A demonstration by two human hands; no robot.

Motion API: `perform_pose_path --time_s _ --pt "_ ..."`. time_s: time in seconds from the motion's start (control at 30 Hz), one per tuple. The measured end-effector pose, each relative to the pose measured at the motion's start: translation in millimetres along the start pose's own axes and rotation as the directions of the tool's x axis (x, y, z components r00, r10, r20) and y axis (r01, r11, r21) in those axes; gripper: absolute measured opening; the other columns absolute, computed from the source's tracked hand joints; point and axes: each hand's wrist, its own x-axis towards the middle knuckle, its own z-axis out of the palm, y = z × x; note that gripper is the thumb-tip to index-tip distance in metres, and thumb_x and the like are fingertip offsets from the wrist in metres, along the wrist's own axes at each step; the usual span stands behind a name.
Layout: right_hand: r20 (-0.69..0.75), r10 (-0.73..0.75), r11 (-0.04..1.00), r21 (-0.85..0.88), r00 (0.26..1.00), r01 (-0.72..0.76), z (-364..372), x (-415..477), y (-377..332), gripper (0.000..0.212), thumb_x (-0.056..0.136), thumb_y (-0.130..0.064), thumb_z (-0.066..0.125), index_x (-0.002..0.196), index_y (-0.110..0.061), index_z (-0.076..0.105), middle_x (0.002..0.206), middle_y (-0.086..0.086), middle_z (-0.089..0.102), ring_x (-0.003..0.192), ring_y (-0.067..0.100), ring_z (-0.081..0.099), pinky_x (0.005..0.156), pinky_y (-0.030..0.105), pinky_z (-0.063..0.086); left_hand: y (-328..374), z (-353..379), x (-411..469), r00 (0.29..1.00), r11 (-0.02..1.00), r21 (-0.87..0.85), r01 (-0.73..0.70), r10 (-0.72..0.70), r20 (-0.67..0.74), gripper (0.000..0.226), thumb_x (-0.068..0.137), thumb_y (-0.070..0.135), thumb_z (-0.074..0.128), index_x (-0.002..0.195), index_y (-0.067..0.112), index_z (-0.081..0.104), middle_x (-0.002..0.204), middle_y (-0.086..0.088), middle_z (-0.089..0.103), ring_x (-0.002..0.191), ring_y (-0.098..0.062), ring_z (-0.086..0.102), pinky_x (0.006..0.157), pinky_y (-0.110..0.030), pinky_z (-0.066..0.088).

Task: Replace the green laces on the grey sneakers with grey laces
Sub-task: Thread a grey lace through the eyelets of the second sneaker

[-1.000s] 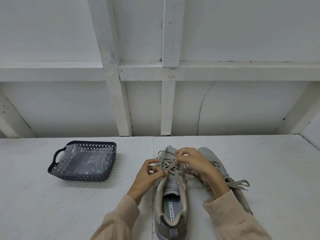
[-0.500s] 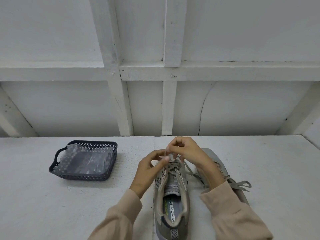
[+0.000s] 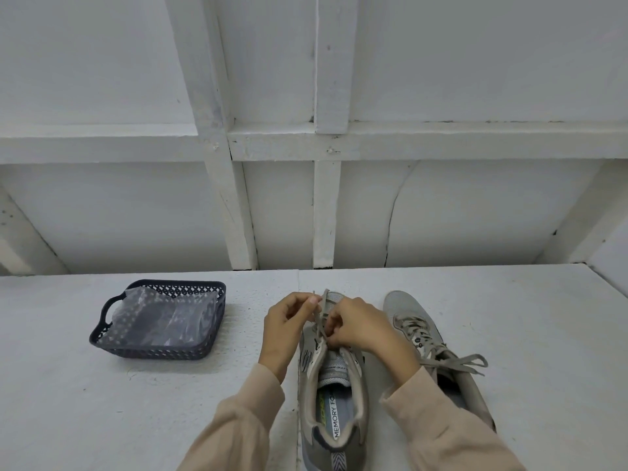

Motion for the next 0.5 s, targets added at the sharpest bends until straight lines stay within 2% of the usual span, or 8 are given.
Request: perform_pose_path --time_s 0.13,0.23,0.33,0.43,0.5 --pt "-0.036 -0.008 1.000 -0.008 0.999 0.008 3 4 1 0.011 0.077 -0.021 0.069 0.086 -0.024 0.074 0.093 -0.005 0.070 0.089 0.017 0.064 0.072 0.026 0.044 1 -2 1 1.000 1.000 -0.002 -0.001 0.001 0.017 0.013 0.093 0.013 0.062 0.095 0.002 0.070 0.078 0.000 0.068 0.065 0.001 0.059 0.061 -0.006 0.042" --pt "-0.083 0.001 0.982 0.190 0.997 0.015 -3 8 9 0.006 0.073 -0.020 0.073 0.072 -0.025 0.071 0.076 -0.007 0.070 0.078 0.014 0.066 0.074 0.031 0.053 1 -3 2 0.999 1.000 0.006 0.005 -0.006 0.043 0.014 0.092 0.016 0.063 0.096 0.004 0.071 0.080 0.000 0.069 0.068 0.000 0.060 0.062 -0.007 0.042" --pt "-0.092 -0.005 0.883 0.467 0.996 0.048 -15 7 16 0.011 0.072 -0.005 0.079 0.070 -0.014 0.073 0.061 -0.001 0.067 0.056 0.012 0.061 0.060 0.027 0.052 1 -4 5 0.998 1.000 0.002 0.010 -0.010 0.057 0.013 0.091 0.014 0.064 0.096 0.006 0.073 0.084 -0.002 0.071 0.072 -0.003 0.061 0.062 -0.008 0.043" --pt "-0.072 -0.017 0.780 0.623 0.997 0.058 -20 3 18 0.009 0.074 0.004 0.077 0.077 -0.001 0.070 0.060 0.007 0.065 0.050 0.011 0.056 0.046 0.018 0.042 0 1 3 0.998 1.000 -0.017 0.020 -0.019 0.066 0.013 0.090 0.010 0.065 0.095 0.001 0.073 0.086 -0.007 0.074 0.075 -0.004 0.065 0.064 -0.012 0.047" --pt "-0.059 -0.024 0.684 0.727 0.998 0.059 -20 1 21 0.011 0.077 0.009 0.073 0.076 0.000 0.067 0.056 0.006 0.063 0.046 0.011 0.056 0.044 0.018 0.044 -2 6 0 0.997 0.997 -0.059 0.048 -0.044 0.064 0.011 0.089 0.008 0.066 0.096 0.002 0.073 0.087 -0.009 0.074 0.078 -0.008 0.067 0.067 -0.015 0.050"
